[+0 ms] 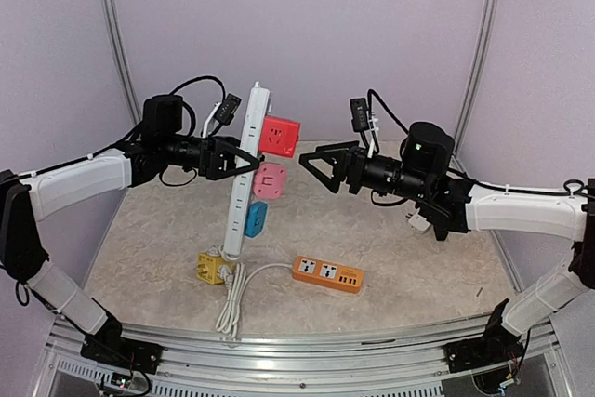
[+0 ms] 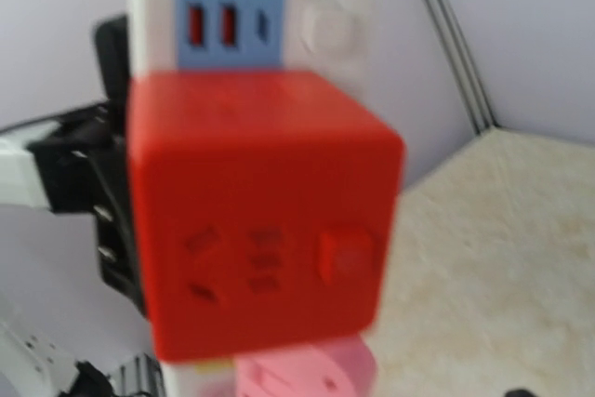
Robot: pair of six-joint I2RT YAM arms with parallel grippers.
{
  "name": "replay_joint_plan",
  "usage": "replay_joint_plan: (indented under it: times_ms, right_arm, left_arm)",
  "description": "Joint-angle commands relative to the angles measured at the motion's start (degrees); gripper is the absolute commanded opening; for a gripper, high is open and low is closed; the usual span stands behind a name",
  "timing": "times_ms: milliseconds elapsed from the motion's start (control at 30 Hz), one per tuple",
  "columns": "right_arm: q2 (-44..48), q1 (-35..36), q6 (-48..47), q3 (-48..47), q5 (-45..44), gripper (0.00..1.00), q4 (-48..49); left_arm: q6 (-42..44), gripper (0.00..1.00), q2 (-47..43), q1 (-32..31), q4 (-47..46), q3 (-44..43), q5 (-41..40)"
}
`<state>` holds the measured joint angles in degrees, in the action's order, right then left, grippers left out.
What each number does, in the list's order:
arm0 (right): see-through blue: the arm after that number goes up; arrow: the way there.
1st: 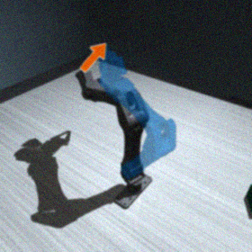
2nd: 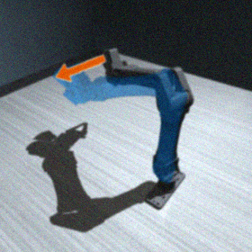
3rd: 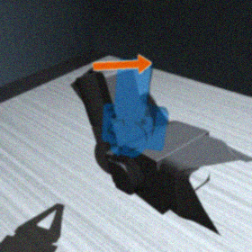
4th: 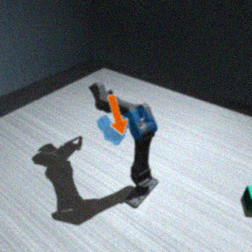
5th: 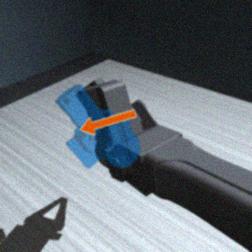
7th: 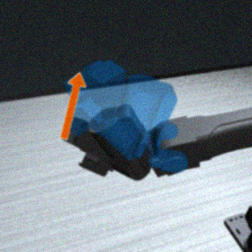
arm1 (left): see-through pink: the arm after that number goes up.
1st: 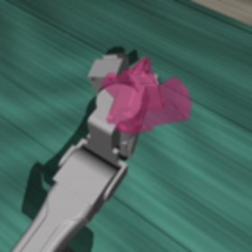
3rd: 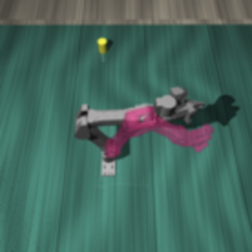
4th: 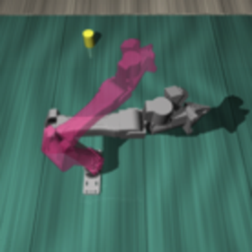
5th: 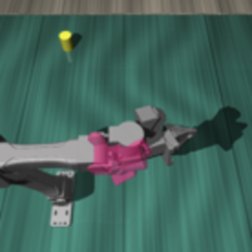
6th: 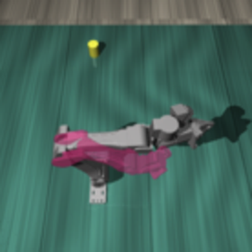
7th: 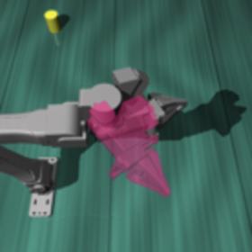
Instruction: Pull the plug off the socket
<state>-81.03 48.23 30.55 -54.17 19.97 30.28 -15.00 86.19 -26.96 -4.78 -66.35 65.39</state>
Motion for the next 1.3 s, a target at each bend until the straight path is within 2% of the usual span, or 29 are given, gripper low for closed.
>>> replay_joint_plan:
  times_ms: [0, 400, 567, 867, 1167, 1267]
  right_arm:
    - [-0.62, 0.4, 0.06, -2.71, 2.44, 0.95, 2.64]
    - [-6.58, 0.39, 1.21, -7.02, 6.48, 0.96, 5.38]
    - [-8.0, 0.42, 2.5, -7.58, 8.54, 0.92, 7.46]
    - [-10.0, 0.42, 5.17, -8.72, 12.59, 0.66, 10.12]
    - [-9.44, 0.45, 4.7, -8.78, 7.91, 0.26, 6.55]
    - [-9.05, 0.49, 3.82, -8.78, 5.96, 0.2, 4.79]
  left_arm:
    - [-1.42, 0.17, -2.61, -1.2, -2.85, -0.72, 4.05]
    - [0.36, 0.15, -2.17, -4.5, -0.87, -1.67, 4.08]
    - [0.5, 0.15, -2.26, -5.47, -0.61, -1.84, 4.77]
    - [0.95, 0.14, -2.52, -6.35, 0.37, -2.08, 4.41]
    - [4.51, 0.13, -1.14, -6.26, 9.12, -4.6, -7.21]
    - [5.29, 0.13, -0.52, -6.26, 10.55, -5.09, -7.94]
